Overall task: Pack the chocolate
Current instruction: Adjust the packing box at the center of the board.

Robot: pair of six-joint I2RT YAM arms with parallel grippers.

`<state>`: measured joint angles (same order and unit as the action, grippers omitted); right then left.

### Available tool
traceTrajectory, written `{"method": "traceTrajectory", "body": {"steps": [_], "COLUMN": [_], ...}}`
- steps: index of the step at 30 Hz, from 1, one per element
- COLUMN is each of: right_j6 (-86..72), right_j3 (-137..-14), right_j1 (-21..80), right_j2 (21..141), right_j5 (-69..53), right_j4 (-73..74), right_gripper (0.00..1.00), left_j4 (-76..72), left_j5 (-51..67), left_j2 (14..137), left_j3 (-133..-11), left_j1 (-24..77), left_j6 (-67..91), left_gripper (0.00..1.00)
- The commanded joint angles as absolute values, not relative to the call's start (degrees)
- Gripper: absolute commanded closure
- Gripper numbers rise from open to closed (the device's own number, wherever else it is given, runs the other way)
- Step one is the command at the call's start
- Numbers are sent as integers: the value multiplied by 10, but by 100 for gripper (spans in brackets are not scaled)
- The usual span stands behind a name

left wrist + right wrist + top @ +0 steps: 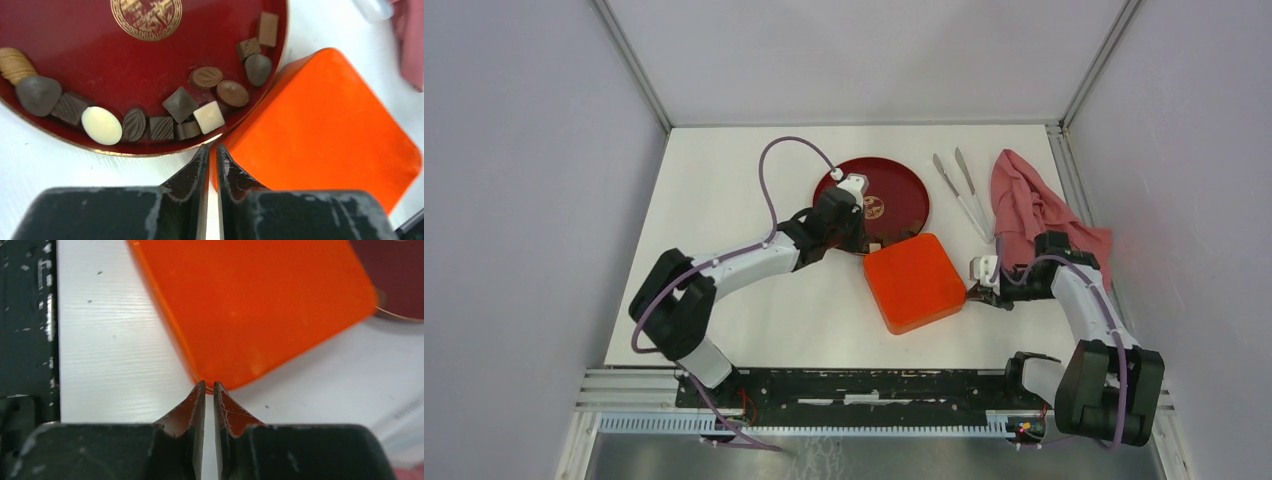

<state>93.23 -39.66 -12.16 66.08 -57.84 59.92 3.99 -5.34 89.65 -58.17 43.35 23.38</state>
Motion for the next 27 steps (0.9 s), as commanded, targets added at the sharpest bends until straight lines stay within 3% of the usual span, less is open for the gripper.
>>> {"method": "traceTrajectory", "body": {"steps": [1,5,11,20,24,27], "right_j6": [1042,920,854,693,680,656], "right_j3": [-329,-287,-283,-316,-368,-363], "right_j1": [-74,-4,28,40,33,-16], "right_j2": [635,595,589,625,645,625], "right_j5": [-552,-500,-499,-499,-473,-506], "right_j4": [599,442,370,240,308,336], "right_gripper": [85,87,87,78,77,74], "left_j4": [83,111,105,88,80,58], "left_j5": [-3,22,55,13,-38,-20], "left_j2": [957,1004,1009,893,799,749], "left_j3": [-639,-674,-657,-573,-537,-509], "left_j1": [417,417,417,418,419,419], "left_j6": [265,275,286,299,300,301], "left_gripper": [85,86,87,87,81,66]}}
